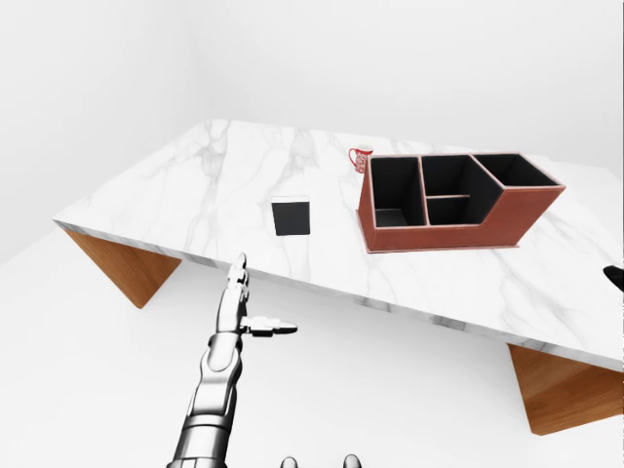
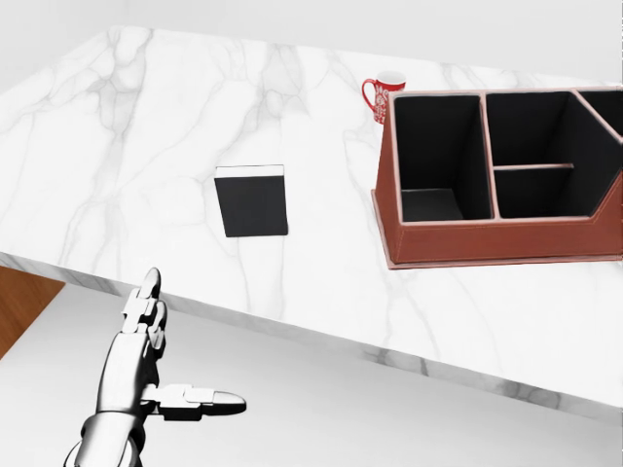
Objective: Pick up the book and place it in the left compartment of the caddy.
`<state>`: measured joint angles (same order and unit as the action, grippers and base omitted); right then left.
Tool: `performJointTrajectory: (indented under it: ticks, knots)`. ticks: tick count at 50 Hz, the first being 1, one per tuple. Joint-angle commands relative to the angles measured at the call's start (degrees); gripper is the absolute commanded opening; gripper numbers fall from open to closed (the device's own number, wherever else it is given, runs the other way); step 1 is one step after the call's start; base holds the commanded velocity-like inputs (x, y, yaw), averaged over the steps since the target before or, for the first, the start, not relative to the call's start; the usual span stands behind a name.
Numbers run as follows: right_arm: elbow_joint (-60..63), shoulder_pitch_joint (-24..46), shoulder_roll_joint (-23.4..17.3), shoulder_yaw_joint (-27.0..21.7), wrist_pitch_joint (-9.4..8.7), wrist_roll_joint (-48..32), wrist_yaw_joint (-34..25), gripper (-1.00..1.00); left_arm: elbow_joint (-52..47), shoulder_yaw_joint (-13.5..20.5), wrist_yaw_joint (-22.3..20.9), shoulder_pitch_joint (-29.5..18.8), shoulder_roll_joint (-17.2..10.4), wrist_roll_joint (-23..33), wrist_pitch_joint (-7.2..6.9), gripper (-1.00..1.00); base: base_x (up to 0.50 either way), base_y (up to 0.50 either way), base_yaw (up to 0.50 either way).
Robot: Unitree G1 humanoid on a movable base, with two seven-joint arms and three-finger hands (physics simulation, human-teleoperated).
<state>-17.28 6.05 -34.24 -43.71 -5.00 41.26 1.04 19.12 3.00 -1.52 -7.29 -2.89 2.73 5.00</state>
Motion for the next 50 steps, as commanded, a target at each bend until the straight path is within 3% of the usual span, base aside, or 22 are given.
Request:
performJointTrajectory:
  ticks: [1,33,50]
  knots:
    - [-0.6,0.3,0.1,0.2,0.00,-0.4,-0.1,1.00,-0.2,-0.2,0.0,0.1,0.2,0.1,0.00,1.00,0.07,-0.22,0.00]
    - [-0.3,0.0,-0.1,0.1,0.00,-0.3,0.2,1.00,1.6,-0.1,-0.1,-0.5,0.0,0.3,0.00,1.00,0.07,-0.22,0.00]
    - [-0.7,0.4,-0.2,0.2,0.00,-0.5,0.3,1.00,-2.9,-0.6,0.1,0.9,0.5,0.6,0.00,1.00,0.07,-0.22,0.00]
